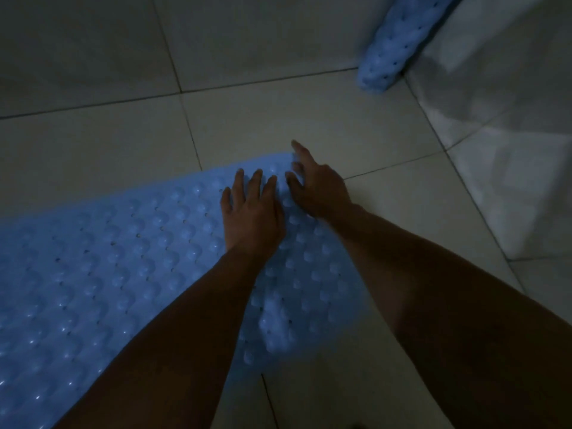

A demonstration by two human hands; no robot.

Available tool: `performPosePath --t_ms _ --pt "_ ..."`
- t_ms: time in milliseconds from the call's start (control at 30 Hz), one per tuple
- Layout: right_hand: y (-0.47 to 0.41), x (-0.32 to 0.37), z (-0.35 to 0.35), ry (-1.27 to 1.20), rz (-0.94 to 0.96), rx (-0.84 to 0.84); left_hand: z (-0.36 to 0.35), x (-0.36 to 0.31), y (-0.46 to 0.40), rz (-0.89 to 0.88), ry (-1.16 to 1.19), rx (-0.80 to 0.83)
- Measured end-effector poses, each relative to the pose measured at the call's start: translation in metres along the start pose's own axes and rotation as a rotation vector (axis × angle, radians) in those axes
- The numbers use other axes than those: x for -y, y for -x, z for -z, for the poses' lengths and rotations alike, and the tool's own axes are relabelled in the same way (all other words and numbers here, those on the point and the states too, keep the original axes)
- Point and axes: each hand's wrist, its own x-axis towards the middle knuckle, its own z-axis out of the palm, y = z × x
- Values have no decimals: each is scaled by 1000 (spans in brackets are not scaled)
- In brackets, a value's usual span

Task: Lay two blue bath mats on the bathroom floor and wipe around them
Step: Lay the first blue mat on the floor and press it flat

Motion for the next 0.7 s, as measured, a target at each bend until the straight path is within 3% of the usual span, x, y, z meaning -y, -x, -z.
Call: performPosePath --t_ms 100,200,533,700 --pt "-2 0 11 -49 20 -128 -11 -21 9 -54 -4 122" --pt "-7 -7 8 -22 16 -130 -31 -27 17 -89 -70 193" --pt "-15 -35 -14 49 80 -154 -54 -24 28 -121 -146 139" --pt "-15 -33 -16 57 89 -61 -52 -26 26 -107 -147 167"
